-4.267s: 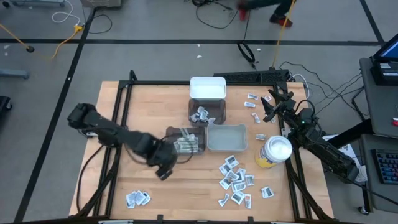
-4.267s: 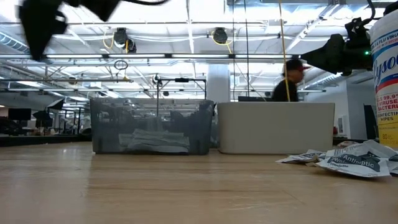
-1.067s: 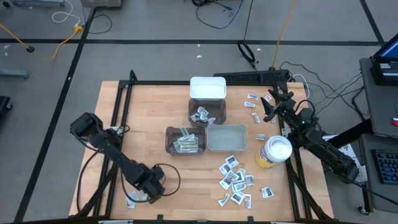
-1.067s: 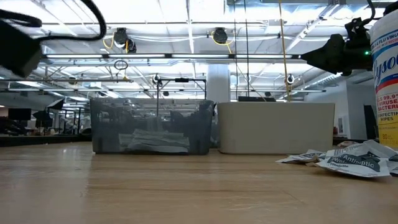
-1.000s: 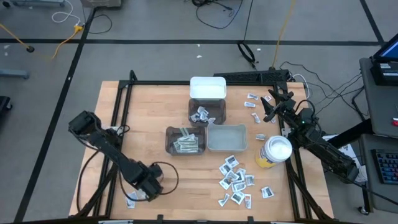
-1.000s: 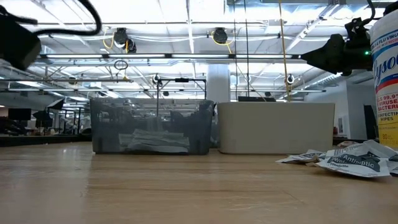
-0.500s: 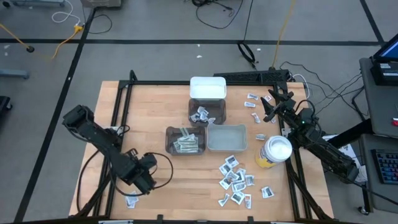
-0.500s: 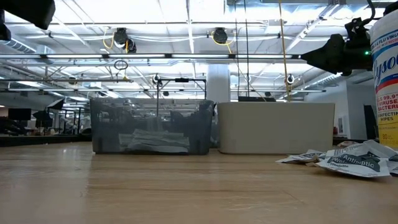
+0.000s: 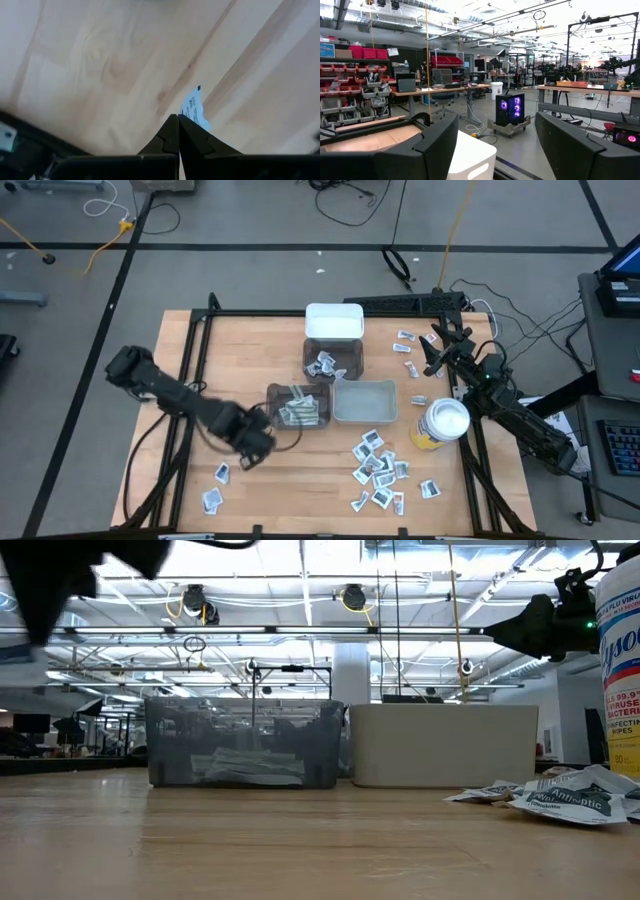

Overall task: Pick & Place First Aid Supplies
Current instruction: Put the white alcohol pad into the top black bin

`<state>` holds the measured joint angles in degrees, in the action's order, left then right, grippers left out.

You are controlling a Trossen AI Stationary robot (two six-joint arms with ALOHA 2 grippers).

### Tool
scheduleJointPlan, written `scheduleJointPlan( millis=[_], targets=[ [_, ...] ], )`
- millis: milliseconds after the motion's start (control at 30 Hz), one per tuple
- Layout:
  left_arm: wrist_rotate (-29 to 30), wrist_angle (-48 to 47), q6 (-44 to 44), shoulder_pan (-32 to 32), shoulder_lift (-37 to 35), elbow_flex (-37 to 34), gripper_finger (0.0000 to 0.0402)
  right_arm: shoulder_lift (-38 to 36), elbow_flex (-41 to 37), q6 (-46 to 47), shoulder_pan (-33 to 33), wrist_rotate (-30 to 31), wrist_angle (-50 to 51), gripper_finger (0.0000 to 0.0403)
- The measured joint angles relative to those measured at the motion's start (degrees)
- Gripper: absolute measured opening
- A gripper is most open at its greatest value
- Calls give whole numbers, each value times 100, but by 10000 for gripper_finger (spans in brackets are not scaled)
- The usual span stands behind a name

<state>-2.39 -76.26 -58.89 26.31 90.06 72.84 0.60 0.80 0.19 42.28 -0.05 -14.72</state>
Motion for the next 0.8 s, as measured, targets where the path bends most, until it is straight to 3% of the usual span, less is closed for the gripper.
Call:
scheduleJointPlan(
  millis=[333, 800],
  targets=[
    [-548, -280, 1548, -1853, 595, 1490, 0, 2, 2, 0, -2, 0, 0, 263],
    [-505, -1365, 3337, -3589, 2649, 4299, 0, 2, 0, 0, -2, 0, 0, 263]
  ],
)
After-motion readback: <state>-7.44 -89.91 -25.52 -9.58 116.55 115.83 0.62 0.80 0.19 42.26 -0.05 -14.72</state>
